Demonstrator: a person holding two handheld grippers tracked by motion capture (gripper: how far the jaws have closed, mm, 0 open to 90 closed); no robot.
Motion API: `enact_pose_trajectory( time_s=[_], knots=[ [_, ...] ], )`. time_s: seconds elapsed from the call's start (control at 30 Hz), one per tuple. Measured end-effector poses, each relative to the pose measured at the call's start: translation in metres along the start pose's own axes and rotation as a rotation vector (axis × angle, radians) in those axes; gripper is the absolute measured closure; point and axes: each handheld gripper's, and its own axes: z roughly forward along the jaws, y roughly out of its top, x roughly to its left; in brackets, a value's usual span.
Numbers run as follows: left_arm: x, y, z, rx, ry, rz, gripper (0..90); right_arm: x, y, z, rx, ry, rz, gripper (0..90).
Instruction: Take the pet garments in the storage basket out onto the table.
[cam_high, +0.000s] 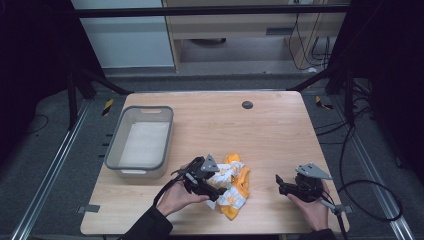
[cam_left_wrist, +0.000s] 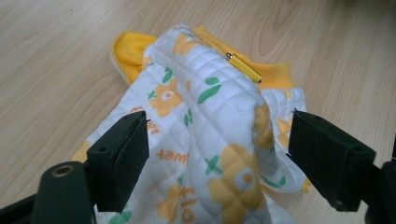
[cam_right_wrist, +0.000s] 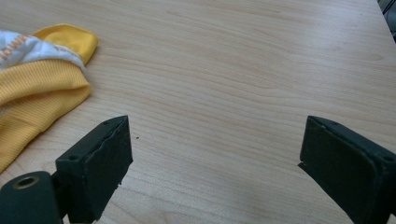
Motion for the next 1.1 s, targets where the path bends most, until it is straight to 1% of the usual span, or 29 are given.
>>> enact_pose_trajectory(
  time_s=[0.1,0.17,0.23,0.3,0.33,0.4,0.43,0.5,0.57,0.67,0.7,0.77,0.9,0.93,1.07,1.1],
  knots=[
    [0.001,-0.004,-0.008,-0.045,0.025,-0.016,18.7,0.0,0.0,0.0,-0.001,-0.001,-0.005,9.1],
    [0.001,-0.009,-0.013,-0.092,0.042,-0.035,18.6,0.0,0.0,0.0,0.0,-0.001,-0.002,9.1],
    [0.001,-0.012,-0.018,-0.119,0.06,-0.037,18.1,0.0,0.0,0.0,0.0,-0.002,-0.002,9.1],
    [0.001,-0.017,-0.023,-0.143,0.071,-0.054,18.1,0.0,0.0,0.0,0.0,-0.002,-0.001,9.1],
    [0.001,-0.02,-0.026,-0.156,0.075,-0.071,18.1,0.0,0.0,0.0,0.0,-0.001,-0.002,9.1],
    [0.001,-0.025,-0.032,-0.176,0.099,-0.081,18.0,0.001,0.0,0.0,0.002,-0.001,-0.002,9.0],
    [0.001,-0.027,-0.034,-0.184,0.104,-0.087,18.0,0.001,0.0,0.0,0.003,0.001,0.001,9.0],
    [0.001,-0.036,-0.039,-0.209,0.122,-0.103,18.0,0.001,0.0,0.0,0.003,0.003,-0.001,8.9],
    [0.001,-0.045,-0.042,-0.224,0.136,-0.114,18.1,0.001,-0.001,0.0,0.001,0.003,-0.006,8.8],
    [0.002,-0.058,-0.045,-0.223,0.145,-0.114,19.1,0.002,-0.001,0.0,0.001,0.006,-0.007,8.7],
    [0.003,-0.063,-0.046,-0.221,0.156,-0.11,19.1,0.002,-0.001,0.0,0.0,0.008,-0.007,8.7],
    [0.004,-0.071,-0.048,-0.217,0.166,-0.117,19.1,0.003,-0.001,-0.001,0.0,0.012,-0.004,8.7],
    [0.007,-0.087,-0.053,-0.213,0.2,-0.153,20.1,0.003,-0.001,0.0,-0.002,0.011,-0.005,8.3],
    [0.008,-0.091,-0.054,-0.221,0.215,-0.161,20.6,0.003,-0.001,0.0,-0.003,0.01,-0.006,8.2],
    [0.011,-0.111,-0.062,-0.226,0.243,-0.195,23.3,0.004,-0.002,0.0,-0.002,0.016,-0.011,8.0],
    [0.012,-0.118,-0.065,-0.223,0.247,-0.212,24.1,0.004,-0.002,0.0,-0.002,0.016,-0.014,8.0]
  ],
)
